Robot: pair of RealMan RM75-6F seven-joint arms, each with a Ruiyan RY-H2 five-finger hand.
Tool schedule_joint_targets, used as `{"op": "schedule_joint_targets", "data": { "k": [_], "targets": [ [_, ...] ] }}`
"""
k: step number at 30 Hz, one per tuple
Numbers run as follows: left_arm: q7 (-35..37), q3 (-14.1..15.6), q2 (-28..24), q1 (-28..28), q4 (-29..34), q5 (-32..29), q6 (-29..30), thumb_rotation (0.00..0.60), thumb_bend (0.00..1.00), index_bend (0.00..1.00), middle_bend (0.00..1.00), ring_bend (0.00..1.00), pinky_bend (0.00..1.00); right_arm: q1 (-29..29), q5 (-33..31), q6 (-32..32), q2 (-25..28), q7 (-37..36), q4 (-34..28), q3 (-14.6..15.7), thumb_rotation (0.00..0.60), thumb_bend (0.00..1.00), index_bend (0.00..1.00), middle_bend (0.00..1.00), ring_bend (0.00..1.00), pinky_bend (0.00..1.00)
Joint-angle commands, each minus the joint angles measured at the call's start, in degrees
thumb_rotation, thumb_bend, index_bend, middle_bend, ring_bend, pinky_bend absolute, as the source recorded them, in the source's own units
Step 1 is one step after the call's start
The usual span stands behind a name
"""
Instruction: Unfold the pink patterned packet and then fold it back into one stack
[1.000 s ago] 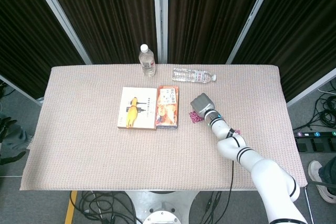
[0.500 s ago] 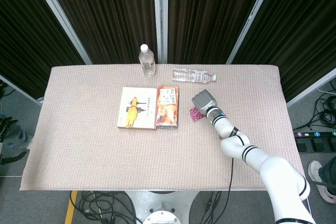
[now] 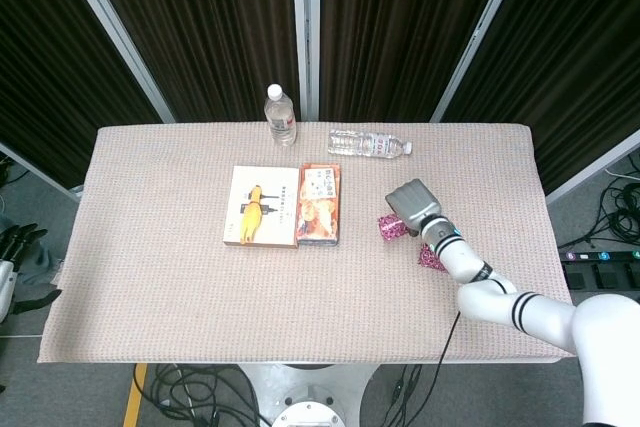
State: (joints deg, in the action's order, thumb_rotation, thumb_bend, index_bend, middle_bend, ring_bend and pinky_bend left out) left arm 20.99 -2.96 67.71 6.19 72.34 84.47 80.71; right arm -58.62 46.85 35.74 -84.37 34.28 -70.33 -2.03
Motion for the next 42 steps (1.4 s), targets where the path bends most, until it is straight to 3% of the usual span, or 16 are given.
{"op": "schedule_joint_targets", "data": {
  "k": [1, 9, 20, 33, 42],
  "targets": [
    [0.06, 0.38, 0.21, -0.13, 0.22, 0.56, 0.40, 0.600, 0.00, 0.21, 0.22, 0.09, 0.27, 3.16, -4.25, 6.41, 5.42, 4.14, -8.07, 3.37, 0.599, 0.00, 0.47, 0.98, 1.00, 0.93],
    [0.01, 0.76, 0.21, -0.48, 0.71, 1.34, 1.58, 0.600, 0.00, 0.21, 0.22, 0.09, 0.27, 6.48, -6.39, 12.30, 8.83, 5.81, -13.33, 5.84, 0.599, 0.00, 0.47, 0.98, 1.00, 0.93],
    [0.54, 1.12, 0.50, -0.03, 0.40, 2.05, 1.38, 0.600, 0.00, 0.21, 0.22, 0.09, 0.27, 10.03, -7.30, 14.02, 9.86, 4.82, -14.54, 7.26, 0.597, 0.00, 0.47, 0.98, 1.00, 0.93],
    [1.61, 1.39, -0.03, 0.14, 0.08, 2.28, 1.25, 0.600, 0.00, 0.21, 0.22, 0.09, 0.27, 12.65, -10.74, 16.36, 5.90, 4.41, -12.04, 5.64, 0.598, 0.00, 0.47, 0.98, 1.00, 0.93],
    [3.09, 1.53, 0.19, 0.22, -0.87, 2.55, 1.45, 0.600, 0.00, 0.21, 0.22, 0.09, 0.27, 12.87, -15.24, 19.62, 4.72, 8.35, -13.53, 4.32, 0.599, 0.00, 0.47, 0.98, 1.00, 0.93]
  ]
}}
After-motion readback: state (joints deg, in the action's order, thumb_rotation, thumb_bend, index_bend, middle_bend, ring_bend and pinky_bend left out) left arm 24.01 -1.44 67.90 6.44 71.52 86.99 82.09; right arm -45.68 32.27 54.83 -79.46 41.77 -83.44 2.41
